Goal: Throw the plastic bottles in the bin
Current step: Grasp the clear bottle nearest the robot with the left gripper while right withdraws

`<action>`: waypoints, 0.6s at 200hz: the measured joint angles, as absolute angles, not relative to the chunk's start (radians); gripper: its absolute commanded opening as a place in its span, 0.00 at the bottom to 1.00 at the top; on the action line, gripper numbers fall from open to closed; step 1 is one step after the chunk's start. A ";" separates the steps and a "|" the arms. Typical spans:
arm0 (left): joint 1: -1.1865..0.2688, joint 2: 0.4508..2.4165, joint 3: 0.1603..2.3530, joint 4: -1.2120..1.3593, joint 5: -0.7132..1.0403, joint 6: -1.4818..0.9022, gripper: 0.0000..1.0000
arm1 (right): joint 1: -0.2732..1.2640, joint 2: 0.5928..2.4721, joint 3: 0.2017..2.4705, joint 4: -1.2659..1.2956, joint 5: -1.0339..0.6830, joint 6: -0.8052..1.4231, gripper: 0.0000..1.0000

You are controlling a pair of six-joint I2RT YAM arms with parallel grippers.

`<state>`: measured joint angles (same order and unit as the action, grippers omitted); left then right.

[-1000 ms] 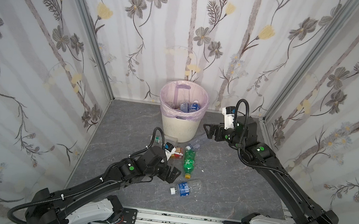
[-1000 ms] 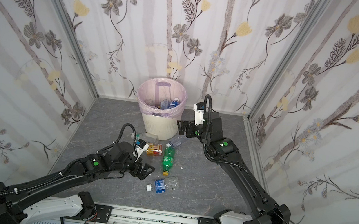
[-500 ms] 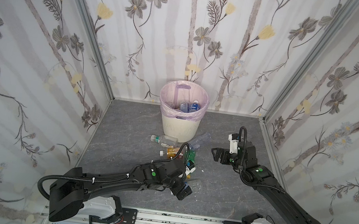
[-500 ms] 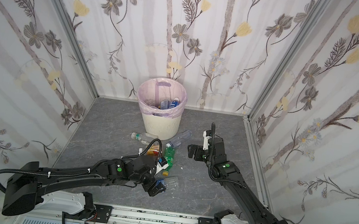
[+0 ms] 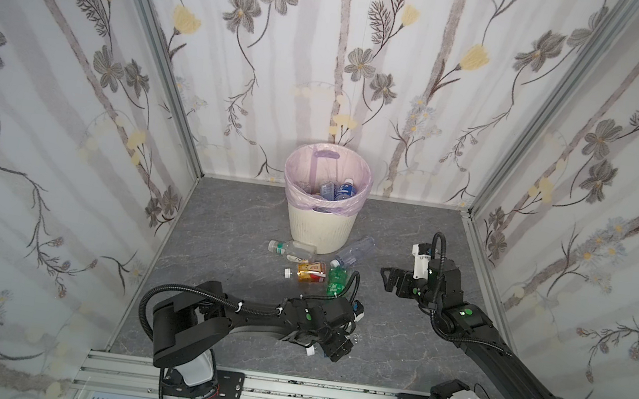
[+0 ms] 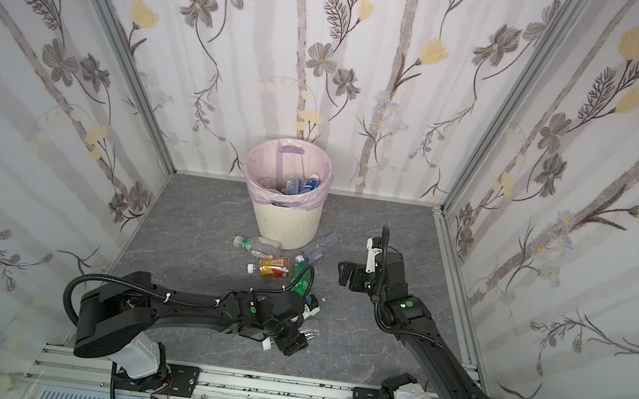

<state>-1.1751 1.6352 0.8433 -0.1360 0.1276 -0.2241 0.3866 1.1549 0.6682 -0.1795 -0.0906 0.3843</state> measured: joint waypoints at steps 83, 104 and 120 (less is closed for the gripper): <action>-1.217 1.501 0.810 -0.125 0.048 -0.310 0.58 | 0.379 1.154 0.653 -0.180 -0.080 0.384 1.00; -1.217 1.385 0.801 -0.125 -0.019 -0.340 0.59 | 0.378 1.165 0.653 -0.180 -0.079 0.384 1.00; -1.217 1.281 0.799 -0.125 -0.086 -0.354 0.59 | 0.378 1.170 0.653 -0.180 -0.072 0.392 1.00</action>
